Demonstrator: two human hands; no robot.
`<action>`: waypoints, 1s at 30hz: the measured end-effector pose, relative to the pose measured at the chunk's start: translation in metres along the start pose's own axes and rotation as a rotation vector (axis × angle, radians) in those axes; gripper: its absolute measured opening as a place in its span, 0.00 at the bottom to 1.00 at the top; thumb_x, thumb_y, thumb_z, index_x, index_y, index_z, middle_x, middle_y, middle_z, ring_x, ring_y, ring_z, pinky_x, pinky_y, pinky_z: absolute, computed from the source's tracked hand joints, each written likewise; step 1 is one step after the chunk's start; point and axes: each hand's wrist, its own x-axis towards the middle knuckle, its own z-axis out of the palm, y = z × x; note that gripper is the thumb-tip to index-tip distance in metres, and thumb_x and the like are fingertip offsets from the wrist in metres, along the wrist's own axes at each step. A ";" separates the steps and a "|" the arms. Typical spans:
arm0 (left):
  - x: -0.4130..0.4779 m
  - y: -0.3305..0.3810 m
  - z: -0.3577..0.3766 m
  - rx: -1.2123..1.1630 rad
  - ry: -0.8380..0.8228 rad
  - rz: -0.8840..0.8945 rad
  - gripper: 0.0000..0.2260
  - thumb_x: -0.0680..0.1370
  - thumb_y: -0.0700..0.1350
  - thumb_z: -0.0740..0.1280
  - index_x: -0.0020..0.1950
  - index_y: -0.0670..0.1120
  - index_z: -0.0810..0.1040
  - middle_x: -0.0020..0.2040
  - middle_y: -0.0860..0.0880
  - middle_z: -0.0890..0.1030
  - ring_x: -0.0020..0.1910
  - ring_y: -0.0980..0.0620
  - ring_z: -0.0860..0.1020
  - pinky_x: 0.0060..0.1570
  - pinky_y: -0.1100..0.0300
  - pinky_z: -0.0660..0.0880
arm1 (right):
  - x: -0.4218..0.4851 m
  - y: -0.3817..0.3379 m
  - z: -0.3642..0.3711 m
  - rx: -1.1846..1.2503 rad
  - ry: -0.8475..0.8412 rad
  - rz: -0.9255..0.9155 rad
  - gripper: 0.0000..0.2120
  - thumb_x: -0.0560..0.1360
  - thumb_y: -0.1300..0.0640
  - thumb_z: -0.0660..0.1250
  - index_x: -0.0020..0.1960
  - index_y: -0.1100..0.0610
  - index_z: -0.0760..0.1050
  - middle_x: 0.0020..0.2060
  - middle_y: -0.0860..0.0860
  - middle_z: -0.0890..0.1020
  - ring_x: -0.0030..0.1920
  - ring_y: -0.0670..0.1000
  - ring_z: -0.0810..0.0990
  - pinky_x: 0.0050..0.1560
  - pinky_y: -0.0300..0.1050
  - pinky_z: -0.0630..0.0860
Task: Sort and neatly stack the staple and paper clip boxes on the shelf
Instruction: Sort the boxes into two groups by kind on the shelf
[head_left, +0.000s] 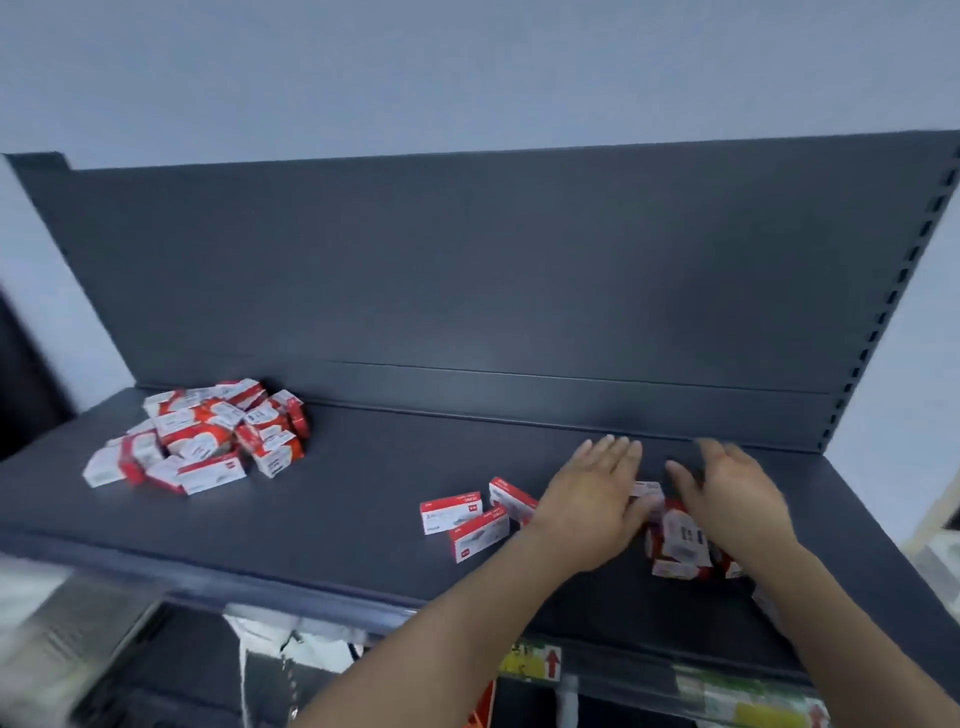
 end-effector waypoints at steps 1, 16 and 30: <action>-0.002 -0.009 -0.008 0.020 0.019 -0.057 0.27 0.81 0.55 0.49 0.76 0.41 0.51 0.77 0.42 0.55 0.77 0.47 0.52 0.74 0.57 0.43 | 0.004 -0.013 0.000 0.018 -0.010 -0.026 0.23 0.77 0.51 0.63 0.65 0.65 0.70 0.59 0.62 0.76 0.60 0.62 0.74 0.53 0.52 0.73; -0.128 -0.209 -0.099 0.087 0.205 -0.538 0.25 0.81 0.53 0.54 0.72 0.38 0.62 0.71 0.40 0.67 0.72 0.44 0.64 0.72 0.56 0.57 | -0.001 -0.263 0.077 0.119 -0.170 -0.452 0.26 0.78 0.49 0.60 0.72 0.58 0.61 0.69 0.53 0.69 0.70 0.54 0.65 0.64 0.48 0.68; -0.264 -0.430 -0.141 0.023 0.263 -0.921 0.15 0.79 0.52 0.60 0.59 0.43 0.71 0.58 0.45 0.77 0.58 0.46 0.75 0.50 0.55 0.72 | -0.024 -0.473 0.189 -0.007 -0.393 -0.618 0.21 0.75 0.54 0.67 0.65 0.57 0.67 0.61 0.52 0.74 0.62 0.53 0.73 0.57 0.46 0.73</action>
